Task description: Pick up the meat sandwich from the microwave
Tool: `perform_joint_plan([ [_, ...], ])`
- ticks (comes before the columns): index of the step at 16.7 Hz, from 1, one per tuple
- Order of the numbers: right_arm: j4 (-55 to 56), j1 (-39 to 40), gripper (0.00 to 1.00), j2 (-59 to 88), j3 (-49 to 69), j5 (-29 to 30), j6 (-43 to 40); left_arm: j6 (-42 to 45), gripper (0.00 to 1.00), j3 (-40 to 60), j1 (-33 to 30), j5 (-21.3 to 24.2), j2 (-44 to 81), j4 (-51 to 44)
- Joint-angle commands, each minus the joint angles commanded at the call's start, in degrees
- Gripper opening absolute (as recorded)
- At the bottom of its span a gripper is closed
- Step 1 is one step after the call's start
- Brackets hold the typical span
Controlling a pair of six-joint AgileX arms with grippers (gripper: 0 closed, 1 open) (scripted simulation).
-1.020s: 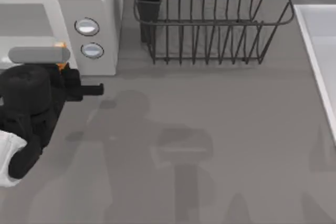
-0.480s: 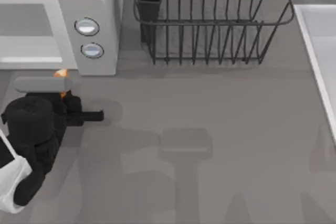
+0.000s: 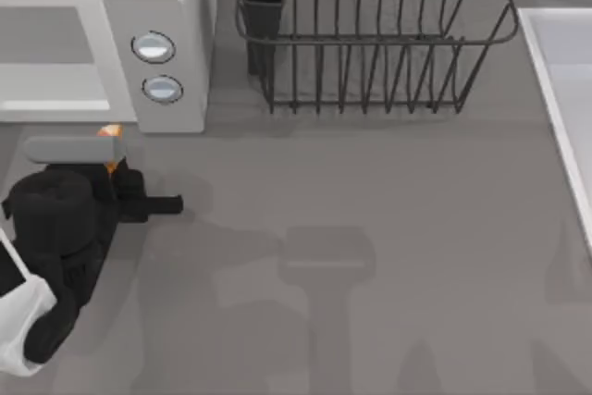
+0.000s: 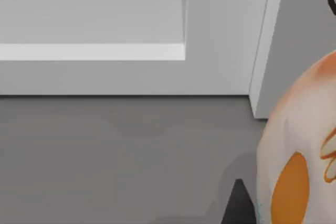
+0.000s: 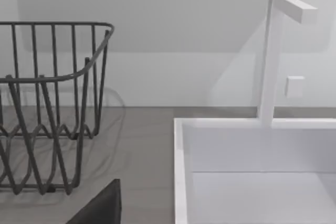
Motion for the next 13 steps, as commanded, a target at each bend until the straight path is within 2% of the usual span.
perform_joint_plan([
  [7,0.0,0.0,1.0,0.0,0.0,0.0,0.0,0.0,0.98,0.0,0.0,0.0,0.0,0.0],
  [13,0.0,0.0,1.0,0.0,0.0,0.0,0.0,0.0,1.0,0.0,0.0,0.0,0.0,0.0],
])
